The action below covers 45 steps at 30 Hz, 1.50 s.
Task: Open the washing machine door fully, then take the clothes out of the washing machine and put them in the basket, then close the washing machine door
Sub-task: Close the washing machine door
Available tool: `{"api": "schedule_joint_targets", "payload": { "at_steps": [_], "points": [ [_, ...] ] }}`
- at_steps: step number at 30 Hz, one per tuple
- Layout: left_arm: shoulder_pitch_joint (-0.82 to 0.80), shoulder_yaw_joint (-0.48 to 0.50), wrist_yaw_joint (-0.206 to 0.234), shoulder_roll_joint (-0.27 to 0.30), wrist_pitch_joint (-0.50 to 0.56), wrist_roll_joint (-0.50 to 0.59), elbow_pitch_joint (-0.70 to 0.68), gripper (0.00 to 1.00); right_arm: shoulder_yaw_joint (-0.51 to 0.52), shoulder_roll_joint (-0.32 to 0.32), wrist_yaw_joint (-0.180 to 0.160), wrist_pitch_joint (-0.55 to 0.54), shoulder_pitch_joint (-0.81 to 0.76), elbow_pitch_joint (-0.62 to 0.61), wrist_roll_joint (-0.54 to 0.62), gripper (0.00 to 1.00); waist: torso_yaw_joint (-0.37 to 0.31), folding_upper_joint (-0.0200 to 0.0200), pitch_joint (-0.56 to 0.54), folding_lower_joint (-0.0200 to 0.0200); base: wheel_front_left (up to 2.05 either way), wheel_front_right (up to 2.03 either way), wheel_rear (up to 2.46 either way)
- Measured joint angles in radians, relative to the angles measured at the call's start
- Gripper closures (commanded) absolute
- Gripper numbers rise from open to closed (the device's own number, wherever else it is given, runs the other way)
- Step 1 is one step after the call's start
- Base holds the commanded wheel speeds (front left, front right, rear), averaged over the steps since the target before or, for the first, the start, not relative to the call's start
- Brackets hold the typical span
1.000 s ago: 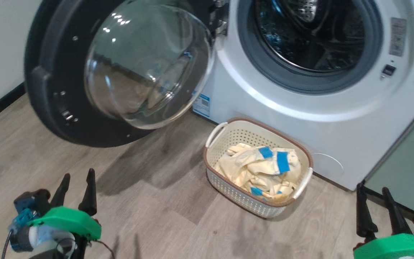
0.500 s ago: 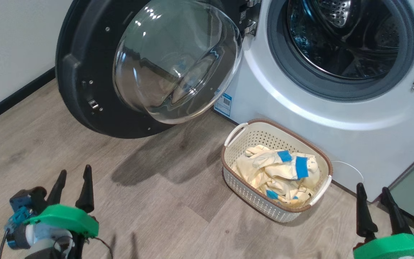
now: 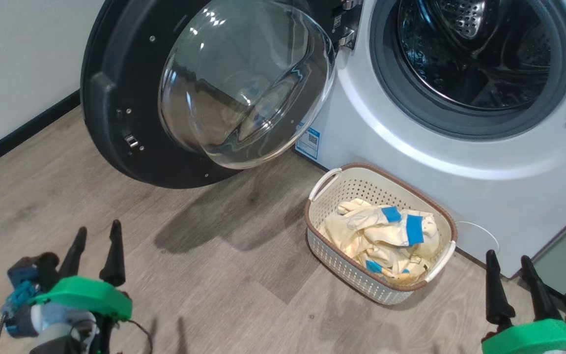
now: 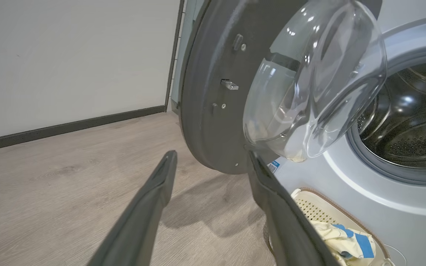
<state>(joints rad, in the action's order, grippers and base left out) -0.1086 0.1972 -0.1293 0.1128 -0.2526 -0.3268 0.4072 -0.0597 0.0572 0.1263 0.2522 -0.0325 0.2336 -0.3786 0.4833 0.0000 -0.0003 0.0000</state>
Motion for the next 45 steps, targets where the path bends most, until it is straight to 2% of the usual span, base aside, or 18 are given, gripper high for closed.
{"api": "schedule_joint_targets", "payload": {
  "at_steps": [1, 2, 3, 4, 5, 10, 15, 20, 25, 28, 34, 39, 45],
  "points": [
    [0.0, 0.005, 0.0, -0.001, 0.0, 0.0, -0.002, 0.0, -0.001, 0.0, 0.0, 0.0, 0.0, 0.0, 0.0, 0.0, -0.001, 0.0, 0.0, 0.0, 0.0, 0.0, 0.0],
    [0.0, 0.014, 0.0, -0.002, 0.0, 0.0, -0.005, 0.06, -0.002, 0.0, 0.0, 0.0, 0.0, 0.0, 0.0, 0.0, -0.002, 0.0, 0.001, 0.0, 0.0, 0.0, 0.0],
    [0.001, 0.023, 0.0, -0.003, 0.0, -0.002, -0.007, 0.53, -0.003, 0.0, 0.0, 0.0, 0.0, 0.0, 0.0, 0.0, -0.003, 0.0, 0.001, 0.0, 0.0, 0.0, 0.0],
    [0.002, 0.031, 0.0, -0.003, 0.0, -0.004, -0.01, 0.91, -0.005, 0.0, 0.0, 0.0, 0.0, 0.0, 0.0, 0.0, -0.005, 0.0, 0.002, 0.0, 0.0, 0.0, 0.0],
    [0.004, 0.04, 0.0, -0.004, 0.0, -0.015, -0.02, 1.0, -0.007, 0.0, 0.0, 0.0, 0.0, 0.001, 0.0, 0.0, -0.007, 0.0, 0.002, 0.0, 0.0, 0.0, 0.0],
    [0.01, 0.11, 0.0, -0.016, -0.001, -0.134, -0.066, 1.0, -0.009, 0.0, 0.0, 0.0, 0.0, 0.001, 0.0, 0.0, -0.015, 0.0, 0.009, 0.0, 0.0, 0.0, 0.0],
    [0.013, 0.149, 0.0, -0.001, 0.063, -0.365, -0.109, 1.0, -0.009, 0.0, 0.0, 0.0, 0.0, 0.001, 0.0, 0.0, -0.015, 0.0, 0.022, 0.0, 0.0, 0.0, 0.0],
    [-0.05, 0.22, 0.0, 0.082, 0.186, -0.641, -0.105, 1.0, -0.012, 0.001, 0.0, 0.0, 0.002, 0.001, 0.0, 0.0, -0.015, 0.0, 0.039, 0.0, 0.0, 0.0, 0.0],
    [-0.203, 0.296, 0.003, 0.187, 0.309, -0.81, -0.009, 1.0, -0.012, 0.006, 0.0, 0.0, 0.021, 0.001, 0.0, 0.0, -0.019, 0.0, 0.062, 0.0, 0.0, 0.0, 0.0],
    [-0.309, 0.329, 0.032, 0.233, 0.38, -0.89, 0.076, 1.0, -0.015, 0.011, 0.0, 0.0, 0.034, 0.0, 0.0, 0.0, -0.023, 0.0, 0.074, 0.0001, 0.0, 0.0, 0.0],
    [-0.522, 0.381, 0.089, 0.333, 0.476, -0.994, 0.253, 1.0, -0.021, 0.031, 0.0, 0.0, 0.042, 0.0, 0.0, 0.0, -0.038, 0.0, 0.097, 0.0001, 0.0, 0.0, 0.0],
    [-0.674, 0.379, 0.132, 0.415, 0.592, -1.04, 0.408, 1.0, -0.034, 0.042, 0.0, 0.0, 0.05, 0.0, 0.0, 0.0, -0.054, 0.0, 0.117, 0.0, 0.0, 0.0, 0.0],
    [-0.786, 0.345, 0.142, 0.483, 0.693, -1.049, 0.518, 1.0, -0.043, 0.067, 0.0, 0.0, 0.086, -0.002, 0.0, 0.0, -0.077, 0.0, 0.142, 0.0001, 0.0, 0.0, 0.0]
  ]
}}
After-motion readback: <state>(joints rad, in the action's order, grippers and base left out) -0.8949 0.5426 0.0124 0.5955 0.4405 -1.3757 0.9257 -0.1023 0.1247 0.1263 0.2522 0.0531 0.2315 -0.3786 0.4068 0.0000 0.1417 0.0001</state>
